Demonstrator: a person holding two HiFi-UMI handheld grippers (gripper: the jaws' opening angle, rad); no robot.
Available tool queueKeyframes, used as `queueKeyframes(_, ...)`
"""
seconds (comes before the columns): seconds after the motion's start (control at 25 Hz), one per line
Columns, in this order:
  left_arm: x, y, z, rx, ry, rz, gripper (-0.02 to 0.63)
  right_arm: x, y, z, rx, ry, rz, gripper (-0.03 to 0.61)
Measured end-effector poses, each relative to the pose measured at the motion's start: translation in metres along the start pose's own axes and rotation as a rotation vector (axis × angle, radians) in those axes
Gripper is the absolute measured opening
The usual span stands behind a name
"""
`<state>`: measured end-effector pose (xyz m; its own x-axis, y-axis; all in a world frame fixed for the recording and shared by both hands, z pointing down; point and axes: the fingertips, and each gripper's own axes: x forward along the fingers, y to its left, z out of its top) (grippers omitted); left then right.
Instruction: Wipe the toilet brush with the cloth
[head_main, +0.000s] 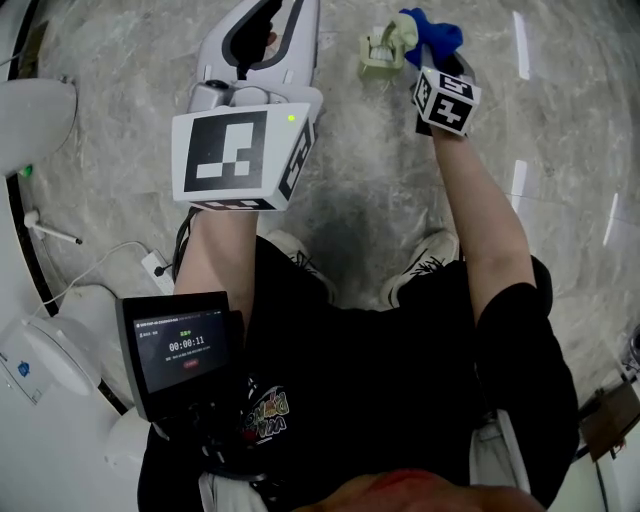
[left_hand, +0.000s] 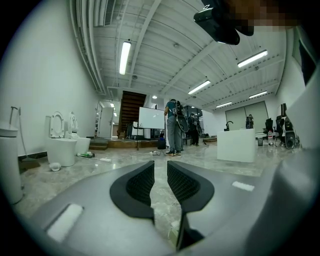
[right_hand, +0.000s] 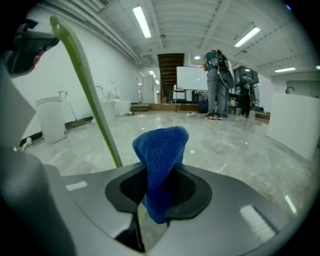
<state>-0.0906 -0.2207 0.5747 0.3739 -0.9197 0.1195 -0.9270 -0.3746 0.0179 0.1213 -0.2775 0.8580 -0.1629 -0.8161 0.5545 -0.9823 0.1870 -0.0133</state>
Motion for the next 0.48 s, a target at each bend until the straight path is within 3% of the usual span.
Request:
queueKeyframes(0.16,-0.009,0.001,0.009,-0.027,-0.018,0.012,0.083,-0.014,-0.009,-0.041,-0.298,0.113,0.036,0.1)
queueKeyframes(0.24,-0.014,-0.001,0.011,-0.029,-0.027,0.017,0.083,-0.027,-0.009,-0.062,-0.373,0.152,0.029,0.098)
queueKeyframes(0.32,-0.016,-0.003,0.011,-0.038,-0.028,0.014,0.083,-0.04,-0.007,-0.083,-0.272,0.186,-0.009,0.098)
queueKeyframes(0.4,-0.015,-0.007,0.014,-0.043,-0.033,0.004,0.083,-0.047,0.004,-0.102,-0.085,0.214,-0.042,0.098)
queueKeyframes(0.48,-0.015,-0.01,0.014,-0.01,-0.034,-0.004,0.083,-0.047,0.029,-0.116,0.027,0.232,-0.021,0.098)
